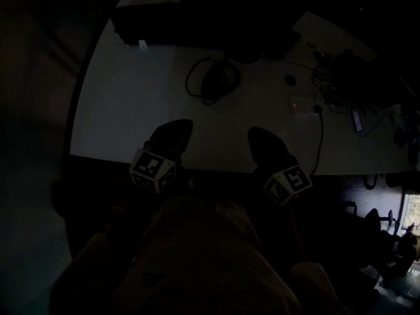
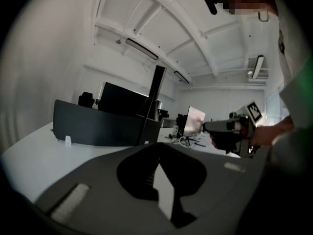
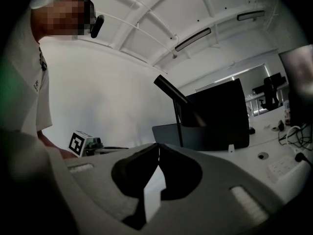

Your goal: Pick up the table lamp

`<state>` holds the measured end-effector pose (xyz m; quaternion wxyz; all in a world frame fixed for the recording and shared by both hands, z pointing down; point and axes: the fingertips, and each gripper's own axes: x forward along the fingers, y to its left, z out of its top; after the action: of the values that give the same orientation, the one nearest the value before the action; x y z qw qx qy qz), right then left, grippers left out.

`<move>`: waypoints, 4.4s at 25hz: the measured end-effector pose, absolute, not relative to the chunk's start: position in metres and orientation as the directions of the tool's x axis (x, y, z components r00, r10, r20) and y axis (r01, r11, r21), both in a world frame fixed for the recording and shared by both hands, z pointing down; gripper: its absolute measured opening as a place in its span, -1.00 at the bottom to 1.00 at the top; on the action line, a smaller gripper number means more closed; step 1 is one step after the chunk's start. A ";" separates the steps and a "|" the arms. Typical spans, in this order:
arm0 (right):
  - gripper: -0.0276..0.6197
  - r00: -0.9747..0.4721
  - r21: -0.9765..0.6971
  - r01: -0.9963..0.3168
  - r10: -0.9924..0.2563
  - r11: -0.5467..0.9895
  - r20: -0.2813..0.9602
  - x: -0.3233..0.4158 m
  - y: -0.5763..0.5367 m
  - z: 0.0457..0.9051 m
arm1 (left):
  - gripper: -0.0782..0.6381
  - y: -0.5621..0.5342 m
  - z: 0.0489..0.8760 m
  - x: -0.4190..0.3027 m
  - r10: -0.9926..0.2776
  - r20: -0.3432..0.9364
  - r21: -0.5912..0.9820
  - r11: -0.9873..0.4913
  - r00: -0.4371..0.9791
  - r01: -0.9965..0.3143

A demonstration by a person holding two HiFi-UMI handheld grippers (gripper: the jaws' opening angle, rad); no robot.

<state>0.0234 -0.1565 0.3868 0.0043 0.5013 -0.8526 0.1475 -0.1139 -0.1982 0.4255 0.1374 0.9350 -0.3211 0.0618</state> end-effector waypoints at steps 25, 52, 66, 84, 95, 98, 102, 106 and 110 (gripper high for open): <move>-0.91 -0.572 -0.224 -0.814 -0.808 0.536 0.142 0.032 -0.195 0.385 | -0.79 -0.217 0.422 -0.106 -0.650 0.208 0.216 -0.698 0.731 -0.683; -0.91 -0.736 -0.173 -0.677 -0.661 0.716 0.146 0.080 -0.272 0.427 | -0.68 -0.312 0.466 -0.024 -0.780 0.184 0.117 -0.587 0.598 -0.801; -0.91 -0.764 -0.201 -0.645 -0.629 0.737 0.146 0.051 -0.307 0.439 | -0.51 -0.328 0.471 -0.028 -0.811 0.219 0.119 -0.530 0.542 -0.840; -0.91 -0.758 -0.188 -0.652 -0.635 0.735 0.146 0.077 -0.297 0.447 | -0.26 -0.364 0.471 0.003 -0.894 0.202 0.076 -0.392 0.399 -0.917; -0.91 -0.757 -0.175 -0.653 -0.640 0.737 0.130 0.082 -0.290 0.443 | -0.26 -0.367 0.482 -0.001 -0.892 0.197 0.011 -0.414 0.408 -0.910; -0.91 -0.745 -0.180 -0.666 -0.654 0.724 0.128 0.079 -0.286 0.428 | -0.26 -0.369 0.478 -0.001 -0.890 0.189 0.009 -0.420 0.414 -0.907; -0.91 -0.726 -0.190 -0.686 -0.680 0.703 0.106 0.084 -0.273 0.428 | -0.26 -0.368 0.477 0.000 -0.882 0.193 -0.009 -0.440 0.430 -0.898; -0.91 -0.702 -0.166 -0.711 -0.702 0.683 0.122 0.091 -0.260 0.425 | -0.26 -0.371 0.471 0.002 -0.883 0.189 -0.001 -0.438 0.430 -0.899; -0.91 -0.666 -0.147 -0.745 -0.736 0.651 0.119 0.098 -0.246 0.428 | -0.26 -0.367 0.473 0.000 -0.870 0.189 -0.014 -0.467 0.456 -0.884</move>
<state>0.0978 -0.2462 0.4276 0.0242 0.4078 -0.9081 0.0917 -0.0004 -0.3674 0.4729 0.0430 0.8521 -0.5147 0.0848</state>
